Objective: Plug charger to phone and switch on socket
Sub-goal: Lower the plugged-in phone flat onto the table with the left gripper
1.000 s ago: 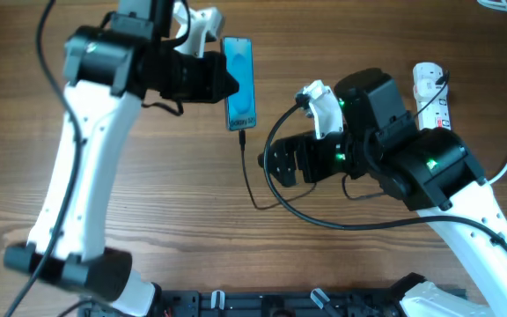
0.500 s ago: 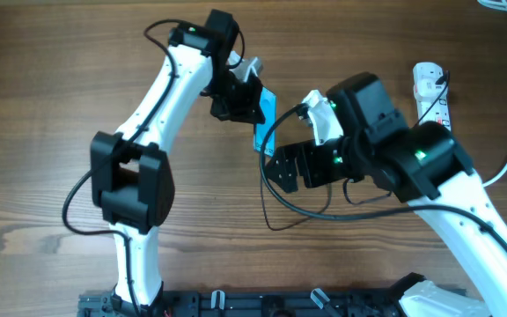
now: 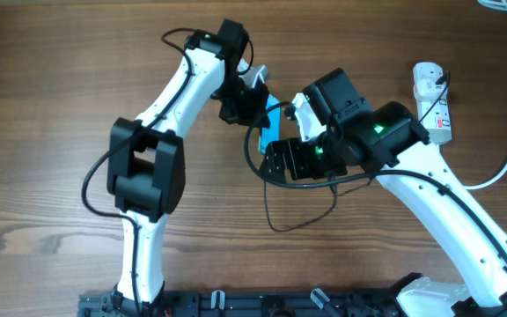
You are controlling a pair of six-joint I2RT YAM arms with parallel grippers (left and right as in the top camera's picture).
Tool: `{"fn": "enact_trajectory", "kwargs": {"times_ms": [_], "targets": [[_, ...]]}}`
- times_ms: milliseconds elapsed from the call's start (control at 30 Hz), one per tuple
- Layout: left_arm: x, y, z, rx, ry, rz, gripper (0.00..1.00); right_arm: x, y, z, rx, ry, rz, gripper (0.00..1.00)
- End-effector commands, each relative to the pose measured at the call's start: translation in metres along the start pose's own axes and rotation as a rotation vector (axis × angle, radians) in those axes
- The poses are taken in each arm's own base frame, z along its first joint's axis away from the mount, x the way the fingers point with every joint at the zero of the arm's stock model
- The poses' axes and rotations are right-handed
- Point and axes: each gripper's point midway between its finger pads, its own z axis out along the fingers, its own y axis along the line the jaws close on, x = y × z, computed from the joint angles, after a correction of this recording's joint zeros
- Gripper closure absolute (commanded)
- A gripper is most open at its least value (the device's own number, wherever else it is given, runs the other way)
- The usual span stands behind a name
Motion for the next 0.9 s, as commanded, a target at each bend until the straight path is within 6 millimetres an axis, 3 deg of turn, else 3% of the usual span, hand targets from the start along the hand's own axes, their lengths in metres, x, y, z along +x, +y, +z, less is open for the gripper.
{"fn": "enact_trajectory", "kwargs": {"times_ms": [0,300,567,700,867], "targets": [[0.004,-0.001,0.018,0.031,0.042,-0.015,0.96,-0.001,-0.004,0.003,0.017,0.002,0.028,0.0],[0.006,0.007,0.041,0.052,0.047,-0.006,0.96,-0.003,-0.004,0.003,0.015,-0.004,0.027,0.0],[0.006,0.021,0.045,-0.016,0.043,-0.01,0.96,-0.002,-0.004,0.003,0.015,-0.003,0.028,0.0],[0.009,0.026,0.051,-0.018,0.049,-0.014,0.83,-0.001,-0.005,0.003,0.018,0.003,0.03,0.0],[0.014,0.035,0.057,-0.04,0.061,-0.024,0.82,-0.001,-0.005,0.003,0.018,0.003,0.033,0.0]]}}
